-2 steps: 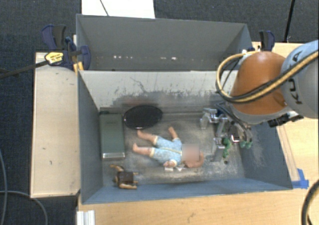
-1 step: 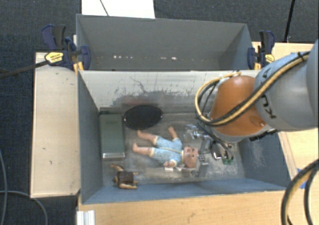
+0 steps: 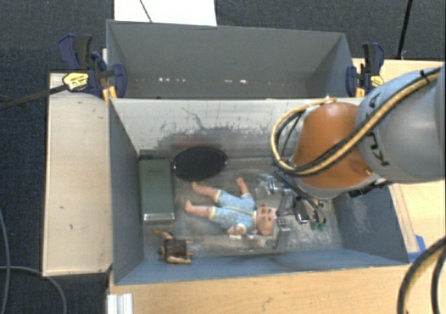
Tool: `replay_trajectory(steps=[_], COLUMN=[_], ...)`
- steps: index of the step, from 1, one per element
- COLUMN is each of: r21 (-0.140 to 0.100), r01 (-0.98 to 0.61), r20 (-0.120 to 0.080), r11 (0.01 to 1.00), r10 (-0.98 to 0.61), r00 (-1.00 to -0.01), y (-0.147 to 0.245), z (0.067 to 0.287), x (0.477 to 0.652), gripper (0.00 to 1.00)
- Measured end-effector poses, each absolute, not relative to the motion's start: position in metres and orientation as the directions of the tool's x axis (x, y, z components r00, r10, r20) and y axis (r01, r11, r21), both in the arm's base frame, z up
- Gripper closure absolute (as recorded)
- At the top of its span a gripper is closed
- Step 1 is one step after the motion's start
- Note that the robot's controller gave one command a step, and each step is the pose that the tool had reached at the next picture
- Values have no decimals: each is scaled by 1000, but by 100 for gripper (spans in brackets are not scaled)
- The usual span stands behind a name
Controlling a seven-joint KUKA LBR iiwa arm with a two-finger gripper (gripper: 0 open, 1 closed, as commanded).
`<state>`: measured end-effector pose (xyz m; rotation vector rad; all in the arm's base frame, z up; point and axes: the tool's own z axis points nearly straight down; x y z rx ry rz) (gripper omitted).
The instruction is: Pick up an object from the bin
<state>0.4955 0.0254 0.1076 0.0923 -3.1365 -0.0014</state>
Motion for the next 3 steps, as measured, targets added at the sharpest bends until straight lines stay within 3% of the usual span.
replay_trajectory(steps=[1, 2, 3], r21=[1, 2, 3], r01=[-53, -20, -43], r20=[-4, -9, -4], r11=[999, 1000, 999], r10=[-53, -20, -43], r00=[-999, -1000, -999], y=[26, 66, 63], z=[154, 98, 72], x=[497, 489, 482], gripper=[0, 0, 100])
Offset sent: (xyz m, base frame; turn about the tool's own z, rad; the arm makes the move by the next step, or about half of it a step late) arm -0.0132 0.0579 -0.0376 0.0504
